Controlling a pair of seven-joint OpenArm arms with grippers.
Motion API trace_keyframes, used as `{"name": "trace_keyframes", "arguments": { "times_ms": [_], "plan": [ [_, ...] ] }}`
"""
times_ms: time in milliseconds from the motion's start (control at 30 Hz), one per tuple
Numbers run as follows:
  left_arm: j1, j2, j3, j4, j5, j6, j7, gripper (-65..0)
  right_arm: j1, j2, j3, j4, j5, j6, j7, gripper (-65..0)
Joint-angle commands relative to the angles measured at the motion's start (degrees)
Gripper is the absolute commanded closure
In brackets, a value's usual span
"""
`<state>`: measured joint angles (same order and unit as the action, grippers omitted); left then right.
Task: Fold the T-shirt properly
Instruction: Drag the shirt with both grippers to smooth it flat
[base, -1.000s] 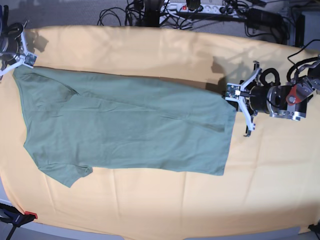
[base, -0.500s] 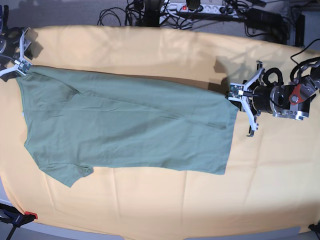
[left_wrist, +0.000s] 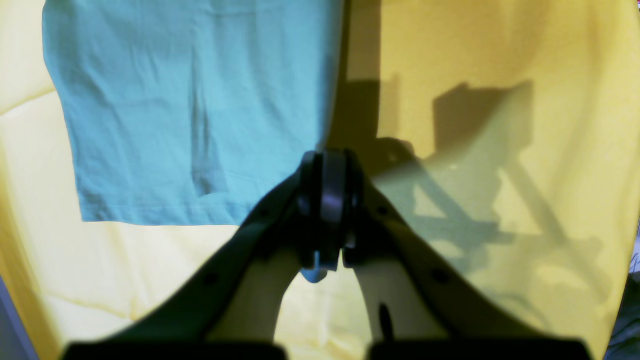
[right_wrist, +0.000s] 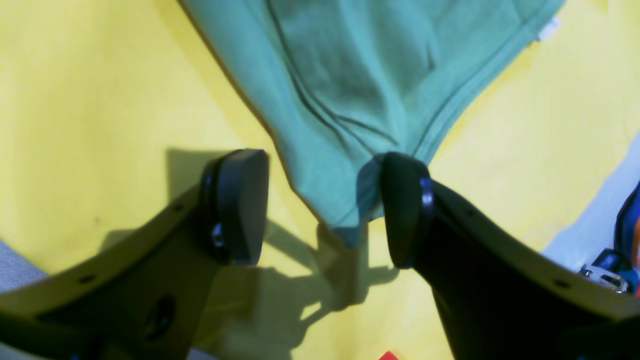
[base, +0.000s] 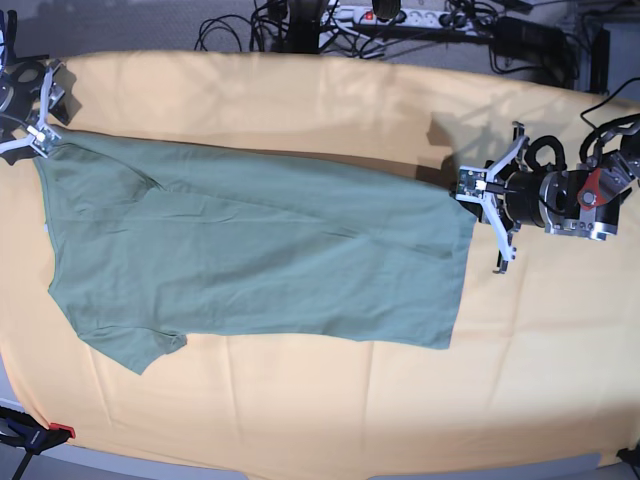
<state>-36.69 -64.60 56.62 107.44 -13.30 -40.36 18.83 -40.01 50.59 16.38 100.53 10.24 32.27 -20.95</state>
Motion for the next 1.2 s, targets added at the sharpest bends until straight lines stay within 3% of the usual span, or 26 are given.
{"name": "trace_keyframes", "arguments": {
  "times_ms": [0,167,367,467,800,900,1033,1167],
  "plan": [
    [-0.98,-0.94,-0.70,0.57,-0.33,0.36,-0.87,0.0,0.15,1.16,0.74,0.55,-0.26,-1.31,0.63,-37.6],
    [-0.98,-0.94,-0.70,0.57,-0.33,0.36,-0.87,0.0,0.15,1.16,0.74,0.55,-0.24,-2.03,0.74,-31.0],
    [-0.98,-0.94,-0.70,0.57,-0.35,0.36,-0.87,0.0,0.15,0.81,0.74,0.55,-0.26,-1.16,0.87,-32.0],
    [-0.98,-0.94,-0.70,0.57,-0.35,0.36,-0.90,0.0,0.24,-0.31,0.74,0.55,-0.26,-1.20,0.96,-36.5],
    [-0.98,-0.96,-0.70,0.57,-0.33,0.36,-0.87,0.0,4.48,-2.99,-2.29,-7.06,-4.68,-1.20,3.19,-35.8],
    [-1.11,-0.96,-0.70,0.57,-0.35,0.36,-0.87,0.0,7.37,-3.10,-5.18,-9.22,-6.75,-1.16,2.69,-26.5],
    [-1.14,-1.05,-0.70,0.57,-0.33,0.36,-0.83,0.0,8.59,-2.93,-5.95,-6.86,-7.32,-1.73,-1.68,0.0],
    [-1.62,-1.29,-0.70,0.57,-0.35,0.36,-0.83,0.0,8.57,-2.27,-5.79,-0.87,-7.28,-3.74,-7.15,0.0]
  ]
}}
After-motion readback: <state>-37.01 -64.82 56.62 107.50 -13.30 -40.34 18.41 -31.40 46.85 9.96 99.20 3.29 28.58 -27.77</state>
